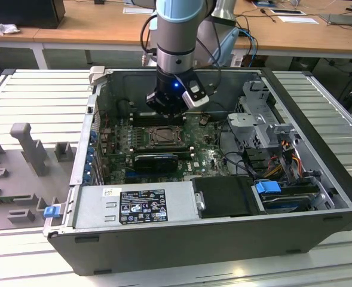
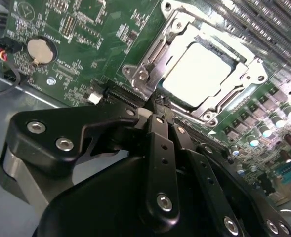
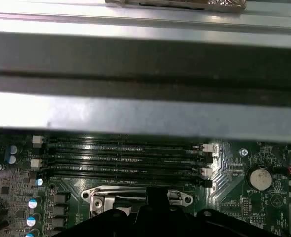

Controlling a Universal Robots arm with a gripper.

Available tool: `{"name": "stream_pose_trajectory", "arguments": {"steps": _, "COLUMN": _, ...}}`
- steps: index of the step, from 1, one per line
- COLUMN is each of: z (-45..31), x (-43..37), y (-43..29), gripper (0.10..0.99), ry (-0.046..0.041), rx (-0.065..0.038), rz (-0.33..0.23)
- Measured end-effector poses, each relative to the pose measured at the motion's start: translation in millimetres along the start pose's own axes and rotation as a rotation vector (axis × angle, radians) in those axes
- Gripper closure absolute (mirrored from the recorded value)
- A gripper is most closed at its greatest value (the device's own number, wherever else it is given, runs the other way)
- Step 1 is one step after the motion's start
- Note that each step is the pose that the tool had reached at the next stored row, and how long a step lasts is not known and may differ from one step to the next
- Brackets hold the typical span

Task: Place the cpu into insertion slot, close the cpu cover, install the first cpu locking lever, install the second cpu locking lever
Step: 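Install the second cpu locking lever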

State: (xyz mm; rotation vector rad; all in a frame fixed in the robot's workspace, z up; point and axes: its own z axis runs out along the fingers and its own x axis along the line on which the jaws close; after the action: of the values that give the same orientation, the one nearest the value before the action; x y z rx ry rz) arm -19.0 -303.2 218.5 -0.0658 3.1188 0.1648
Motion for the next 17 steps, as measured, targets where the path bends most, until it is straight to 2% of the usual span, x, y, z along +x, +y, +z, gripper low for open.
{"name": "stream_pose_trajectory", "arguments": {"steps": 4, "z": -1.1, "x": 0.1, "y": -2.9, "gripper": 0.980, "ry": 0.0000, "rx": 0.000, "rz": 0.000}}
{"name": "stream_pose_trajectory", "arguments": {"steps": 6, "z": -5.6, "x": 0.1, "y": -2.6, "gripper": 0.980, "ry": 0.0001, "rx": 0.000, "rz": 0.000}}
{"name": "stream_pose_trajectory", "arguments": {"steps": 8, "z": -18.5, "x": -0.3, "y": -1.2, "gripper": 0.980, "ry": 0.0000, "rx": 0.000, "rz": 0.000}}
{"name": "stream_pose_trajectory", "arguments": {"steps": 11, "z": -29.9, "x": -0.5, "y": 0.0, "gripper": 0.980, "ry": 0.0002, "rx": 0.000, "rz": 0.000}}
{"name": "stream_pose_trajectory", "arguments": {"steps": 12, "z": -32.6, "x": -0.1, "y": -4.8, "gripper": 0.980, "ry": 0.0002, "rx": 0.000, "rz": 0.000}}
{"name": "stream_pose_trajectory", "arguments": {"steps": 15, "z": -33.5, "x": 2.1, "y": -17.8, "gripper": 0.980, "ry": 0.0001, "rx": 0.000, "rz": 0.000}}
{"name": "stream_pose_trajectory", "arguments": {"steps": 16, "z": -33.8, "x": 2.8, "y": -24.0, "gripper": 0.980, "ry": 0.0001, "rx": 0.000, "rz": 0.000}}
{"name": "stream_pose_trajectory", "arguments": {"steps": 17, "z": -33.9, "x": 3.5, "y": -34.4, "gripper": 0.980, "ry": 0.0001, "rx": 0.000, "rz": 0.000}}
